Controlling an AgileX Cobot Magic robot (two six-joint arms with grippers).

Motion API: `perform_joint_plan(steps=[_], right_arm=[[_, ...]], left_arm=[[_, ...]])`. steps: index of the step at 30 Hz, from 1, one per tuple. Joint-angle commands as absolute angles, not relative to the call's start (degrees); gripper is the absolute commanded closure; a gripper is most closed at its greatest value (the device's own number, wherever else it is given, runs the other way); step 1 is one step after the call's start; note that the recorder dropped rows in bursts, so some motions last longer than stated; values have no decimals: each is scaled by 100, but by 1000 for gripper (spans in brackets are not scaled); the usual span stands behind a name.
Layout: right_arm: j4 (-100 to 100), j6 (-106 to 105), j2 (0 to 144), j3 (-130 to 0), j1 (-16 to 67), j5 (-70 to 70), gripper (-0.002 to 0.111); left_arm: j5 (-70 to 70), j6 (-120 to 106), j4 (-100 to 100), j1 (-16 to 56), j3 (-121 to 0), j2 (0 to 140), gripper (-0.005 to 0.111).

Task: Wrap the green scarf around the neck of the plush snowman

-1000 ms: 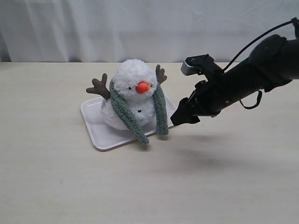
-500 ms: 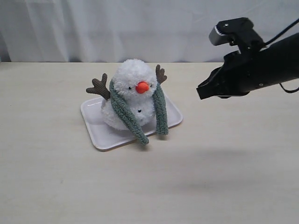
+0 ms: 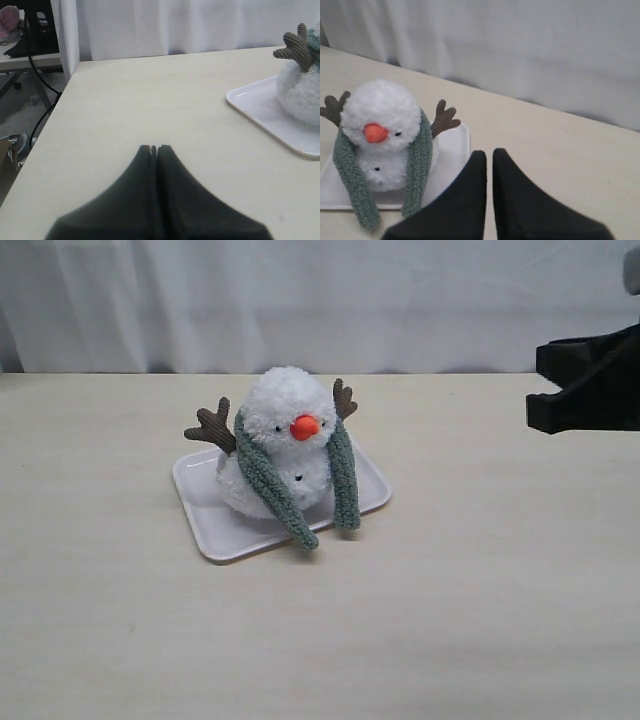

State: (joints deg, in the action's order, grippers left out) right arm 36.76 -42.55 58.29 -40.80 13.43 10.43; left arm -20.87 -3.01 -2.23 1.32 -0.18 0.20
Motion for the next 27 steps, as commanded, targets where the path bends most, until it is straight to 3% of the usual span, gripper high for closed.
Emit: perform_joint_plan(steps=[1,13,27], right_arm=[[3702,-4232,5223,-4027,1347,1348,104],[3674,-4232,3551,-4027,1347,2096,104],[3674,-4232,2647,-4027,1347,2105,104]], left_arm=[[-2029,-281,-227,132,0,0,107],[-2029,-281,-227,132,0,0,107],[-2029,-281,-227,132,0,0,107]])
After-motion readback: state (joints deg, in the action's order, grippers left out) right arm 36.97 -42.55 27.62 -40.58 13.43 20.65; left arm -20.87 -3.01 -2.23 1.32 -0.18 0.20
